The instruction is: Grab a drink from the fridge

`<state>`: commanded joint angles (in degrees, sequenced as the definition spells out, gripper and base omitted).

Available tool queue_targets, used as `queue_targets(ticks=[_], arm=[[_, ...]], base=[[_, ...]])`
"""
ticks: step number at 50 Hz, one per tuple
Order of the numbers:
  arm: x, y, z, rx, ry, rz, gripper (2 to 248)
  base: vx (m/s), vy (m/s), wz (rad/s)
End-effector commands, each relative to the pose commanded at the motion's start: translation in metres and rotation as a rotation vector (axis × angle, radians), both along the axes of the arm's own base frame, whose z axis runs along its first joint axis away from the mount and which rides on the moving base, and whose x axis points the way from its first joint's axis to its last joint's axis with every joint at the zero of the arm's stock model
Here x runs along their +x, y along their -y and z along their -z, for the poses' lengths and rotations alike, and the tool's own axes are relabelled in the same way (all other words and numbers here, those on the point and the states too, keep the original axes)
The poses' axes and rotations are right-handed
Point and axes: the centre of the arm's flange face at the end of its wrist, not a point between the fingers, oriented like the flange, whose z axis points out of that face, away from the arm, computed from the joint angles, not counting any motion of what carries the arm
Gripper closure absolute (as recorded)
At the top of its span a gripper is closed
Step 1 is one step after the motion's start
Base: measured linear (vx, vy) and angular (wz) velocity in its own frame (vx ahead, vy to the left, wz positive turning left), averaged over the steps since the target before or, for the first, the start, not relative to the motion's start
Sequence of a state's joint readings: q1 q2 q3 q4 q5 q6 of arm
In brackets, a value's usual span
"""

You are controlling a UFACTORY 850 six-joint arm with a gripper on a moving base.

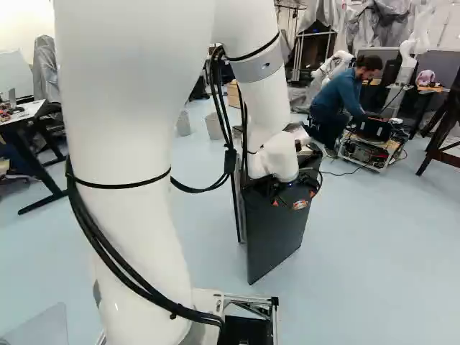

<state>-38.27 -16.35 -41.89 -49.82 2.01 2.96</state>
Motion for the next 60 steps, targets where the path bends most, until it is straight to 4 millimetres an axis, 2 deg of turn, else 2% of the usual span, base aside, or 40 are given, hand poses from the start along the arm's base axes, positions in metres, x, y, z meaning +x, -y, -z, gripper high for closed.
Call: queue_targets(ticks=[60], arm=[[0.038,-0.033,0.000,-0.004,0.007,-0.104,3]], base=[[0.000,0.000,0.000]])
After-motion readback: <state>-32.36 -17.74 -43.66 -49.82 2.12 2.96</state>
